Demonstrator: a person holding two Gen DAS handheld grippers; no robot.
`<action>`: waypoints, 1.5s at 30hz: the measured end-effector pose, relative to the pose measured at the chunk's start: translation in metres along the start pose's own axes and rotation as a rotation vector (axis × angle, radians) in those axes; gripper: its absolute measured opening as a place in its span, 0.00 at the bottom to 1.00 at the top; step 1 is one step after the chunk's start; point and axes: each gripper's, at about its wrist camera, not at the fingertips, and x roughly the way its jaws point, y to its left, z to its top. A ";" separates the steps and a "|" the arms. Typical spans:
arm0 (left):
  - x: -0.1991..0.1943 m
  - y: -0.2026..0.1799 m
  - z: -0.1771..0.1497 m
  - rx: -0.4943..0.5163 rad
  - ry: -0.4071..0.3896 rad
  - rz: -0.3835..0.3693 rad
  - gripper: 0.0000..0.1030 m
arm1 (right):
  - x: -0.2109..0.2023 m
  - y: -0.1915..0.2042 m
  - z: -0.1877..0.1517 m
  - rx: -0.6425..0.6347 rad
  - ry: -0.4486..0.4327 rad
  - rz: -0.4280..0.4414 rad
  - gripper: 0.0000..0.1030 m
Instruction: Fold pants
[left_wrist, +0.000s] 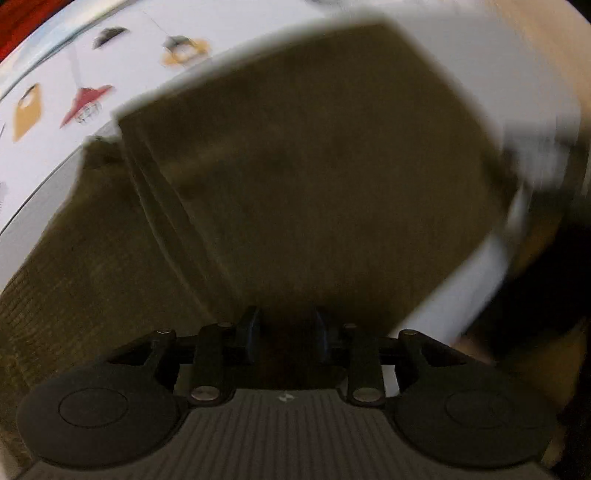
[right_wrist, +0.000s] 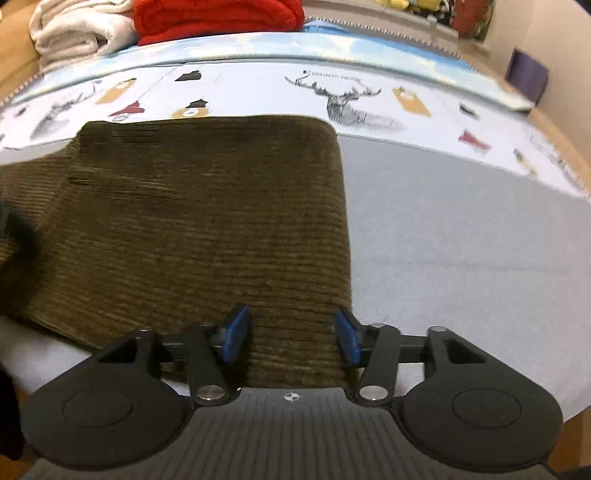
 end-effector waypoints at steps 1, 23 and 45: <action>-0.005 -0.004 -0.003 0.011 -0.035 0.023 0.36 | -0.003 0.001 0.003 0.009 -0.017 0.006 0.55; -0.105 0.043 -0.105 -0.507 -0.454 0.013 0.50 | -0.056 0.064 0.018 -0.001 -0.224 0.058 0.58; -0.089 0.186 -0.275 -1.394 -0.542 0.210 0.77 | 0.008 0.132 0.021 -0.141 -0.008 0.112 0.58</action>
